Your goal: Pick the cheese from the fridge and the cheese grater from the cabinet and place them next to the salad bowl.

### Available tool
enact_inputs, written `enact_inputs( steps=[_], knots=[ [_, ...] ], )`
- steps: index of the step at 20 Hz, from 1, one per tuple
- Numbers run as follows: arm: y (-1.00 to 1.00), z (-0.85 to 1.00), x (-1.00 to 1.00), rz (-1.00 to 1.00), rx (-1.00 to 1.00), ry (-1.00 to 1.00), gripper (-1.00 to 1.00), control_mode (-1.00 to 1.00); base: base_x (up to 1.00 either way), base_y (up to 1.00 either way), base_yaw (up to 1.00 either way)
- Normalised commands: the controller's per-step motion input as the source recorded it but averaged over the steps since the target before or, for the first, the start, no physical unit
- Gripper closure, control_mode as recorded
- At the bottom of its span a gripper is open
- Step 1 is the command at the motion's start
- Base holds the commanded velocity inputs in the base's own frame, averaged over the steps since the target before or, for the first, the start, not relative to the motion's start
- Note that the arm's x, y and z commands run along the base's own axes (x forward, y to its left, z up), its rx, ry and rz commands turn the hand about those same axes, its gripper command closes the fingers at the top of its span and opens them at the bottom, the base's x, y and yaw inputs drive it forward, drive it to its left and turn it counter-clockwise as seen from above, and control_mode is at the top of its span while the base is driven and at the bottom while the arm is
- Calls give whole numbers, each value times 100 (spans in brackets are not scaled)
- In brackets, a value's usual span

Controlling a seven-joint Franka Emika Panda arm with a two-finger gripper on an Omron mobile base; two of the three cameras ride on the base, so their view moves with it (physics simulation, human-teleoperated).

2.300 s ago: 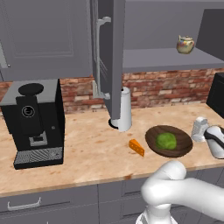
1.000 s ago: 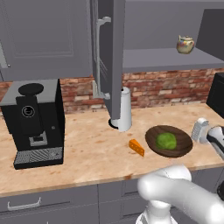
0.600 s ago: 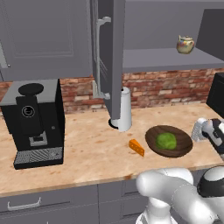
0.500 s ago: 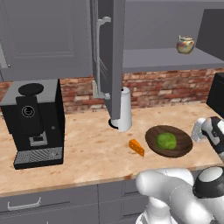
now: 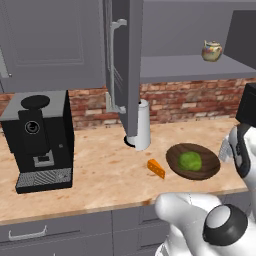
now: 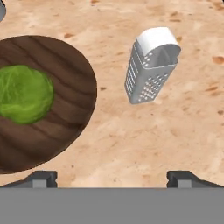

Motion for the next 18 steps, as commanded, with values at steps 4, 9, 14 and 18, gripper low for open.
enact_inputs(
  steps=[4,9,14,18],
  knots=[
    [52,24,-35,0,0,0,-100,-100,0,0,0],
    [59,21,-28,0,0,-7,-100,-100,0,0,0],
    [65,23,-20,-2,0,-19,-100,-100,0,0,0],
    [68,31,-10,-6,0,-10,-100,-100,0,0,0]
  ],
)
